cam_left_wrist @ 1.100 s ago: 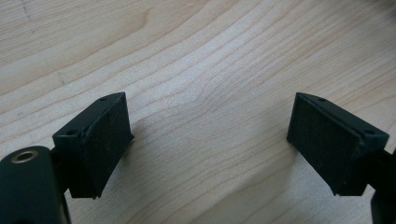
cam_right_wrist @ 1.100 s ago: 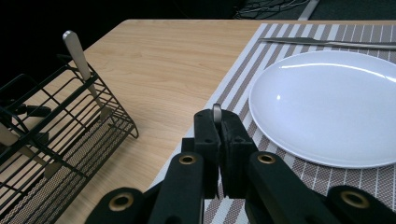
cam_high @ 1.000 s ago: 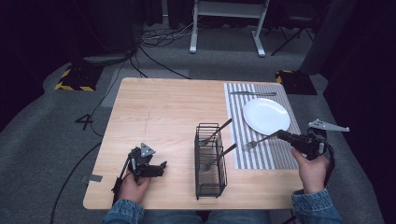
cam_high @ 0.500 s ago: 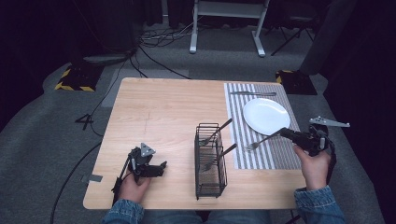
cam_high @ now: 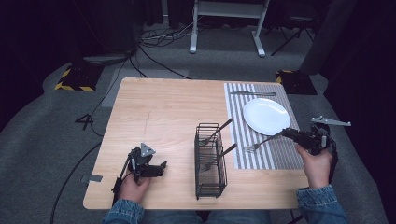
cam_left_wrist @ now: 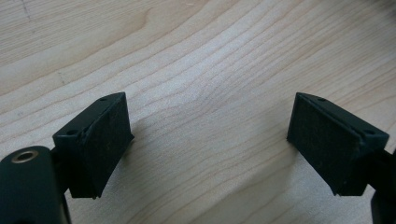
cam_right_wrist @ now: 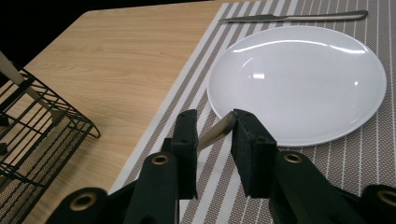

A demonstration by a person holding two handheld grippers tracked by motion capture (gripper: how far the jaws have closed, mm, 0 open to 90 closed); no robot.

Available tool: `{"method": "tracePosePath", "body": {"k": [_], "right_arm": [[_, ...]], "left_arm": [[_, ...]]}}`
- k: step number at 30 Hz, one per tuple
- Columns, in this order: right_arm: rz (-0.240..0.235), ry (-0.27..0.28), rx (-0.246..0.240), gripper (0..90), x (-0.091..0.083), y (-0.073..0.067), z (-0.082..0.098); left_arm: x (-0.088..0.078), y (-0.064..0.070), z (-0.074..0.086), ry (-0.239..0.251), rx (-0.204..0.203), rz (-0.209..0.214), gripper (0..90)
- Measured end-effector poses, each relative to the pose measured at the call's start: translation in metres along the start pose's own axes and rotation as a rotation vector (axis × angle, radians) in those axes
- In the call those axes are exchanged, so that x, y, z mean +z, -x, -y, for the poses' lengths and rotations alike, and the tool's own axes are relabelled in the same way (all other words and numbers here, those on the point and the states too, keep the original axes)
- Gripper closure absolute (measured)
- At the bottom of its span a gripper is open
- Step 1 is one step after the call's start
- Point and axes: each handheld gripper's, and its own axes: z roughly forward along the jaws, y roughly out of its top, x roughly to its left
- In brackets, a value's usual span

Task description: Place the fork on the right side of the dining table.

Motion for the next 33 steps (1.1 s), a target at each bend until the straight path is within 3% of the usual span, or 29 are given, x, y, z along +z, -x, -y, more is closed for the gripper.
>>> {"method": "tracePosePath", "body": {"k": [16, 22, 33], "right_arm": [[0.036, -0.043, 0.037, 64.4, 0.005, 0.02, 0.005], [0.044, -0.068, 0.074, 63.8, 0.008, 0.034, 0.017], [0.044, -0.1, 0.117, 61.6, 0.017, 0.049, 0.03]], "left_arm": [[0.0, 0.0, 0.0, 0.0, 0.0, 0.0, 13.6], [0.0, 0.0, 0.0, 0.0, 0.0, -0.001, 13.6], [0.0, 0.0, 0.0, 0.0, -0.002, -0.003, 13.6]]}}
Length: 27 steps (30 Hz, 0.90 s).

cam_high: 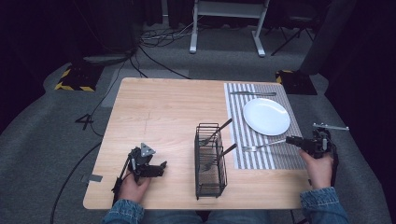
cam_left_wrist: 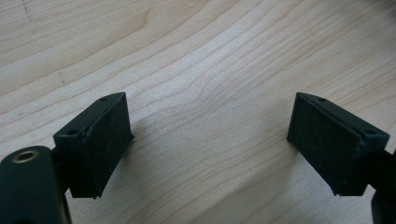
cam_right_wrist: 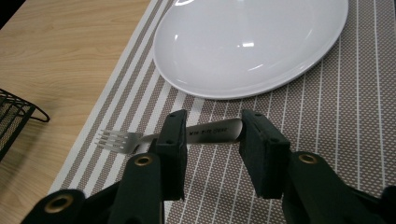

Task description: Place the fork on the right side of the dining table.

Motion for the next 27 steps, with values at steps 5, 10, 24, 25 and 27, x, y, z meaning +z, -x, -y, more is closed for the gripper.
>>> {"method": "tracePosePath", "body": {"k": [5, 10, 24, 25, 27], "right_arm": [[-0.002, -0.011, 0.008, 61.4, 0.003, 0.002, 0.004], [-0.007, -0.022, 0.018, 60.8, 0.007, 0.004, 0.009], [-0.002, -0.052, 0.055, 60.0, 0.018, 0.014, 0.015], [-0.002, -0.052, 0.055, 59.9, 0.018, 0.014, 0.016], [0.0, -0.054, 0.056, 59.8, 0.018, 0.015, 0.017]], "left_arm": [[0.0, 0.0, 0.0, 0.0, 0.001, 0.0, 13.6], [0.0, 0.0, 0.0, 0.001, 0.002, -0.001, 13.7], [0.0, 0.0, 0.0, 0.001, 0.004, -0.003, 13.7], [0.0, 0.0, 0.0, 0.001, 0.004, -0.003, 13.7], [0.0, 0.0, 0.0, 0.002, 0.003, -0.002, 13.7]]}}
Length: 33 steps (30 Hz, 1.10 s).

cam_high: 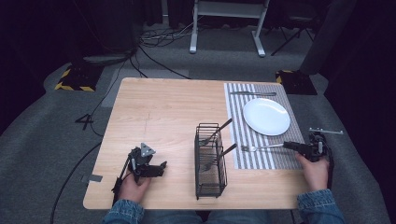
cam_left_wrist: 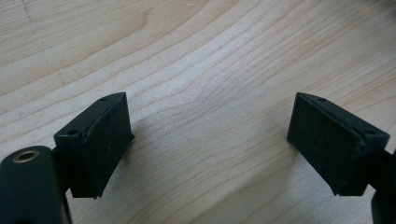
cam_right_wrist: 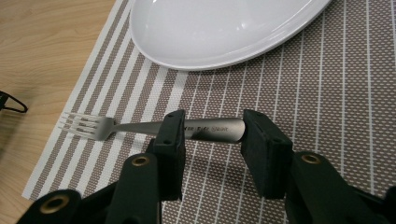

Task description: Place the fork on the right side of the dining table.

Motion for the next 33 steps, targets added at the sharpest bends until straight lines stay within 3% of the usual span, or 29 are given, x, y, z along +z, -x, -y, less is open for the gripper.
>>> {"method": "tracePosePath", "body": {"k": [11, 22, 30, 33], "right_arm": [[0.025, -0.035, 0.041, 58.4, 0.004, 0.008, 0.005], [0.032, -0.004, 0.038, 54.4, 0.001, 0.007, 0.005], [0.016, 0.038, -0.05, 50.7, -0.018, -0.012, 0.002], [0.011, 0.065, -0.102, 48.1, -0.029, -0.023, -0.002]], "left_arm": [[0.0, 0.0, 0.0, -0.001, 0.0, 0.001, 13.7], [0.0, 0.0, 0.0, 0.0, -0.002, -0.001, 13.8], [0.0, 0.0, 0.0, 0.0, -0.002, 0.0, 13.8], [0.0, 0.0, 0.0, 0.0, -0.002, -0.001, 13.8]]}}
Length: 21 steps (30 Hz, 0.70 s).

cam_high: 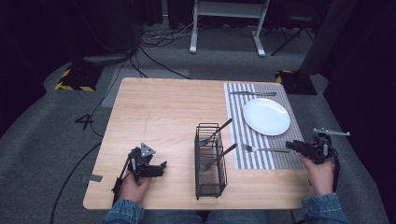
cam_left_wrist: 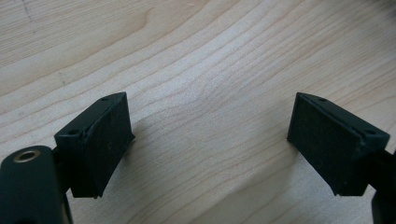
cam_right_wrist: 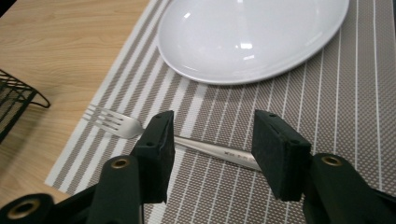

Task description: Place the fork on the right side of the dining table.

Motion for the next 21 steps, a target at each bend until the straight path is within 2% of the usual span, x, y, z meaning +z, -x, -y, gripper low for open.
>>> {"method": "tracePosePath", "body": {"k": [3, 4, 9, 14, 15, 16, 21], "right_arm": [[-0.008, 0.014, -0.035, 45.7, -0.008, -0.009, -0.003], [-0.015, 0.022, -0.063, 43.9, -0.013, -0.016, -0.006], [-0.037, 0.029, -0.101, 42.2, -0.021, -0.028, -0.008], [-0.092, 0.024, -0.152, 40.7, -0.031, -0.049, -0.01], [-0.092, 0.024, -0.152, 40.7, -0.031, -0.049, -0.01], [-0.109, 0.023, -0.169, 40.4, -0.034, -0.056, -0.01], [-0.137, 0.022, -0.202, 40.2, -0.038, -0.07, -0.009]], "left_arm": [[0.0, 0.0, 0.0, 0.0, 0.002, 0.0, 13.8], [0.0, 0.0, 0.0, -0.001, 0.002, 0.001, 13.8], [0.0, 0.0, 0.0, -0.001, 0.0, 0.002, 13.8], [0.0, 0.0, 0.0, -0.001, -0.001, 0.002, 13.8], [0.0, 0.0, 0.0, 0.001, -0.002, 0.002, 13.8], [0.0, 0.0, 0.001, 0.002, -0.003, 0.001, 13.9], [-0.001, 0.0, 0.001, 0.0, 0.0, 0.001, 13.9]]}}
